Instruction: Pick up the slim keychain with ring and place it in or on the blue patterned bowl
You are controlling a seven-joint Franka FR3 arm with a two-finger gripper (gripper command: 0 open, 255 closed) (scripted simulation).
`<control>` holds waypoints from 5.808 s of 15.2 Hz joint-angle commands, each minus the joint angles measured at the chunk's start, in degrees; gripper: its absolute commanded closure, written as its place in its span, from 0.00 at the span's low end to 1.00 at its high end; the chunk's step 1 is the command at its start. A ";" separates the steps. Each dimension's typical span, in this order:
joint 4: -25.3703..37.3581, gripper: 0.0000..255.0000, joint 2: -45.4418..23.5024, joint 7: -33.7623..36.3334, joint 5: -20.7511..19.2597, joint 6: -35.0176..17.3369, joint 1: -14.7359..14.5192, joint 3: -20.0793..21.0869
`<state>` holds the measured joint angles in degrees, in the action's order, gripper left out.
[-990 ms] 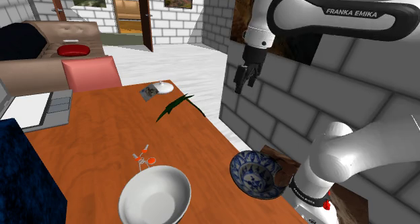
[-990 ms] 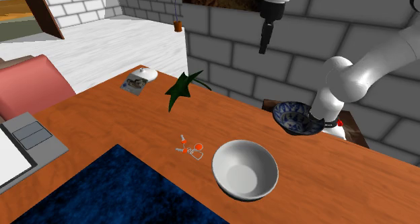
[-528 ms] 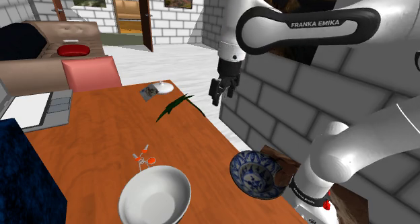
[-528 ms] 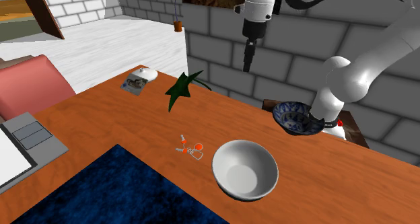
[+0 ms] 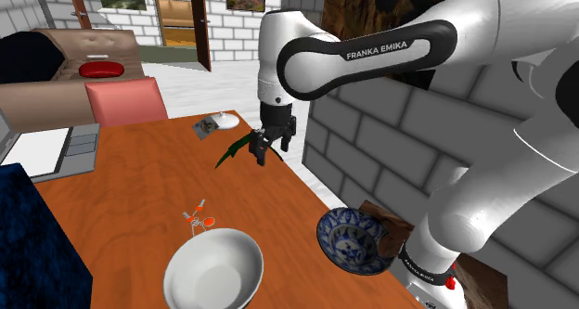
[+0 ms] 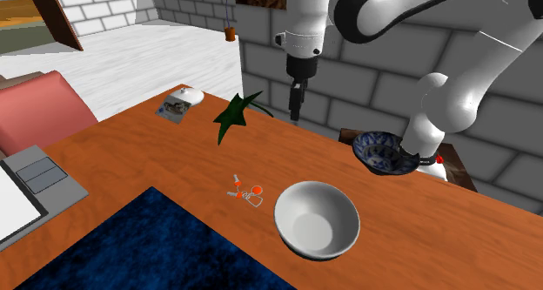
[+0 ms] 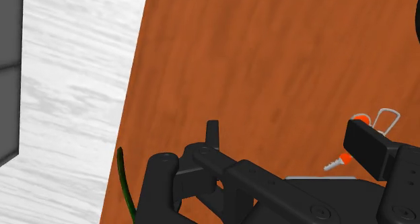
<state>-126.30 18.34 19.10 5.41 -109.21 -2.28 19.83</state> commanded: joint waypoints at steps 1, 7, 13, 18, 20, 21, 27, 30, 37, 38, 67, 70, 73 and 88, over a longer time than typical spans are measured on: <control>2.58 0.00 -4.52 2.30 -1.04 -1.40 -0.08 1.74; 11.35 0.00 -18.16 9.96 -6.07 -3.86 -1.55 5.95; 22.94 0.00 -32.77 17.27 -12.74 -3.65 -5.47 7.52; 35.27 0.00 -45.24 21.61 -17.59 -1.33 -10.61 6.85; 37.06 0.00 -47.49 22.18 -18.32 -1.45 -11.59 6.51; 36.55 0.00 -47.67 22.25 -18.43 -2.12 -11.60 6.43; 34.01 0.00 -48.93 22.76 -19.18 -5.79 -11.63 5.99; 34.01 0.00 -48.93 22.76 -19.18 -5.79 -11.63 5.99; 34.14 1.00 -48.96 22.70 -19.17 -5.69 -11.61 5.98; 34.28 1.00 -48.87 22.76 -19.14 -5.46 -11.68 6.02; 44.89 1.00 -44.08 21.02 -16.54 9.42 -11.67 7.49; 47.03 1.00 -43.94 20.89 -16.42 11.65 -11.88 7.58; 49.38 1.00 -43.95 20.78 -16.37 13.96 -12.15 7.65; 5.89 1.00 -6.19 12.84 0.68 4.23 -5.87 8.13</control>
<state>-117.59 9.39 32.77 4.79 -104.66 -8.05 28.29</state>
